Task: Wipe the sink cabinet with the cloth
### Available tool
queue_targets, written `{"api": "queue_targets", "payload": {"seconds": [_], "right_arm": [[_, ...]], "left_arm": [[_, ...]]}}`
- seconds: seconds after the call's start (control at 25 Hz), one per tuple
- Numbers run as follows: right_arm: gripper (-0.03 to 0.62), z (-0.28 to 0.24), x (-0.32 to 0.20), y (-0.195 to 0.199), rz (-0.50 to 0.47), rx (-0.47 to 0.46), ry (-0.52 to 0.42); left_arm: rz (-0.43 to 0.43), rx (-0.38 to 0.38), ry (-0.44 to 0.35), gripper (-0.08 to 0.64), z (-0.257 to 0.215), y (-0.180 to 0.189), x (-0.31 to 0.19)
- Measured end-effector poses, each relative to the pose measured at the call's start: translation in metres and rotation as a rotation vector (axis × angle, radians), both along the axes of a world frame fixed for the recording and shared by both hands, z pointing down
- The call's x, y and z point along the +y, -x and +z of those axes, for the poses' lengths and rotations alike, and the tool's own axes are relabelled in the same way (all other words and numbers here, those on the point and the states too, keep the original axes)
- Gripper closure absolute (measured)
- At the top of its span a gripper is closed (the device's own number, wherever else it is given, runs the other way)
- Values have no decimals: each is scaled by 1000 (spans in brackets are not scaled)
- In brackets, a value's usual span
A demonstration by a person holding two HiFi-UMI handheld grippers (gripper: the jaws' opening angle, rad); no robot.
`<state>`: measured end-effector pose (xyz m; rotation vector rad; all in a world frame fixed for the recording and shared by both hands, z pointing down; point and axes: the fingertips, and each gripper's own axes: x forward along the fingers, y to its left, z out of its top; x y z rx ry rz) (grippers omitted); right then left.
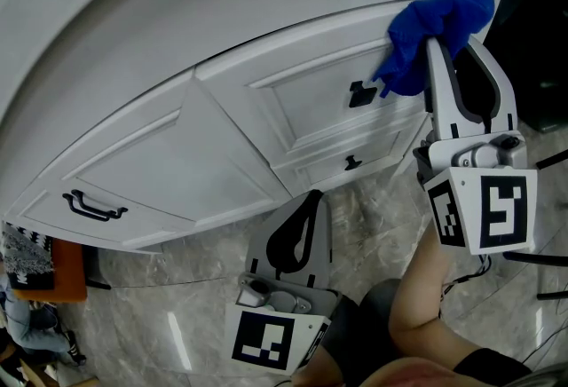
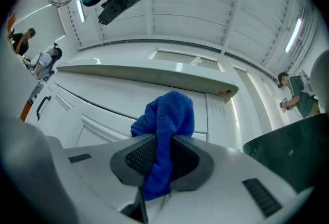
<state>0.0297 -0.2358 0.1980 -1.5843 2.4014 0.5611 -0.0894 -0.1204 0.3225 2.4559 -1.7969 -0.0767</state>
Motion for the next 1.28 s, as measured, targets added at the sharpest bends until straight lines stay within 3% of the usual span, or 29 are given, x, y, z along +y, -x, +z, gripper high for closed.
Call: {"api": "queue_targets", "payload": {"seconds": [0.84, 1.16, 1.28], "right_arm": [[515, 12, -17, -38, 141, -68, 5], [515, 17, -19, -41, 137, -116, 17], [515, 17, -14, -37, 130, -76, 16]], "left_arm": [[10, -11, 8, 554, 2, -7, -4], [-3, -38, 4, 554, -3, -5, 1], [-17, -52, 0, 554, -7, -3, 5]]}}
